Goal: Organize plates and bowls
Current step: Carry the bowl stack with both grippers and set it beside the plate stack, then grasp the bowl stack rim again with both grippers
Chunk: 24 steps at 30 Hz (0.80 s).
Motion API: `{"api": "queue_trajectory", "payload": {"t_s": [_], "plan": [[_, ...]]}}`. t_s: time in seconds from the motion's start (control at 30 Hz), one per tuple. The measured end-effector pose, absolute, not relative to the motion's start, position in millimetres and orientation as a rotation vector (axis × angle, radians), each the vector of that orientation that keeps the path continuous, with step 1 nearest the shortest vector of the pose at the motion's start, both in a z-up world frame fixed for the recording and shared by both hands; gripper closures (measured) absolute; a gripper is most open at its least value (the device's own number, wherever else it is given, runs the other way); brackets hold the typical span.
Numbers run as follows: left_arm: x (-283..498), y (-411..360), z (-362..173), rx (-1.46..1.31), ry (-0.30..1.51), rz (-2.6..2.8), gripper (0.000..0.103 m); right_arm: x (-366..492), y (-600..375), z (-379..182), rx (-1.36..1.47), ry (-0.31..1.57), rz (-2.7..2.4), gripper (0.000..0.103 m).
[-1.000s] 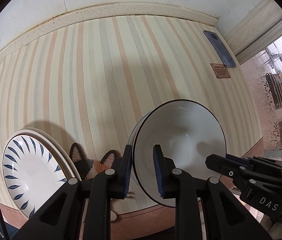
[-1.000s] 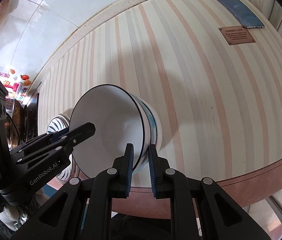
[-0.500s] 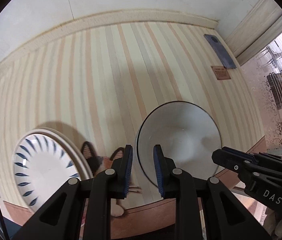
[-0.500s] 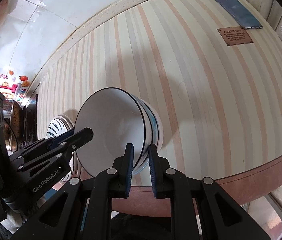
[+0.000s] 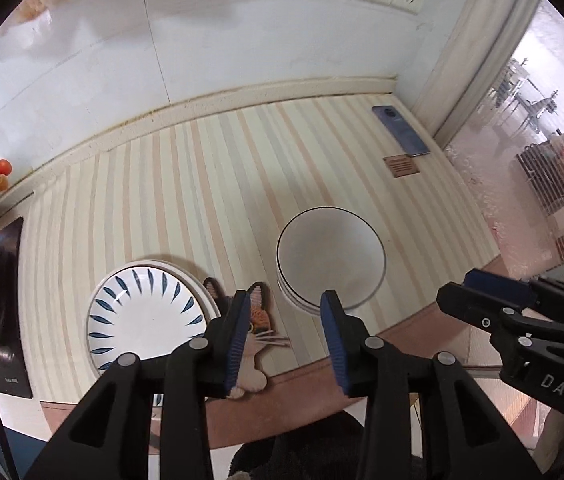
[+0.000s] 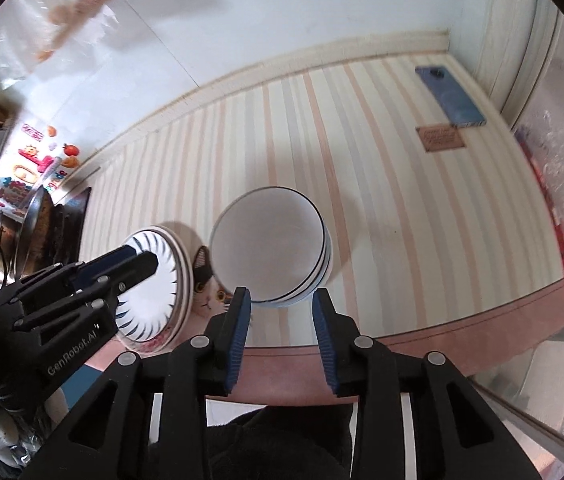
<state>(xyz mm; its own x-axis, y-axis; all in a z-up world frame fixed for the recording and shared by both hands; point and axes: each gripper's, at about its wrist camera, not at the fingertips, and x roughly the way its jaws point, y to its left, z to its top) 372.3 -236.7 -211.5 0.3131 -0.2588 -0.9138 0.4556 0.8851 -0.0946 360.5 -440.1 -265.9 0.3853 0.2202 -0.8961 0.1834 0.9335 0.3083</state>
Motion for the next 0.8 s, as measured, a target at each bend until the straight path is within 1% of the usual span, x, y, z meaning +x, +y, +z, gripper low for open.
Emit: {"api": "queue_trajectory", "payload": {"t_s": [0.03, 0.07, 0.1, 0.17, 0.23, 0.3, 0.43, 0.57, 0.67, 0.8], "plan": [[369, -234, -207, 0.190, 1.157, -0.486, 0.067, 355, -438, -258, 0.380, 1.171, 0.021, 0.064], [368, -232, -204, 0.184, 1.153, -0.493, 0.059, 349, -436, -250, 0.375, 1.156, 0.018, 0.060], [365, -229, -199, 0.178, 1.147, -0.501, 0.041, 344, -433, -245, 0.375, 1.146, 0.016, 0.057], [361, -226, -193, 0.165, 1.136, -0.514, 0.020, 335, -429, -232, 0.364, 1.127, 0.011, 0.055], [359, -221, -187, 0.152, 1.131, -0.522, 0.019, 326, -426, -221, 0.353, 1.107, 0.001, 0.049], [358, -220, -184, 0.143, 1.133, -0.527, 0.019, 319, -425, -213, 0.349, 1.089, -0.012, 0.037], [359, -214, -183, 0.105, 1.151, -0.537, 0.019, 309, -424, -201, 0.343, 1.069, -0.032, 0.030], [363, -214, -183, 0.078, 1.167, -0.559, 0.019, 303, -428, -194, 0.361, 1.051, -0.041, 0.019], [369, -220, -188, 0.072, 1.176, -0.576, 0.011, 306, -434, -195, 0.368, 1.042, -0.050, 0.015], [390, -230, -208, 0.028, 1.228, -0.622, 0.007, 317, -447, -210, 0.415, 1.058, -0.048, 0.013]]}}
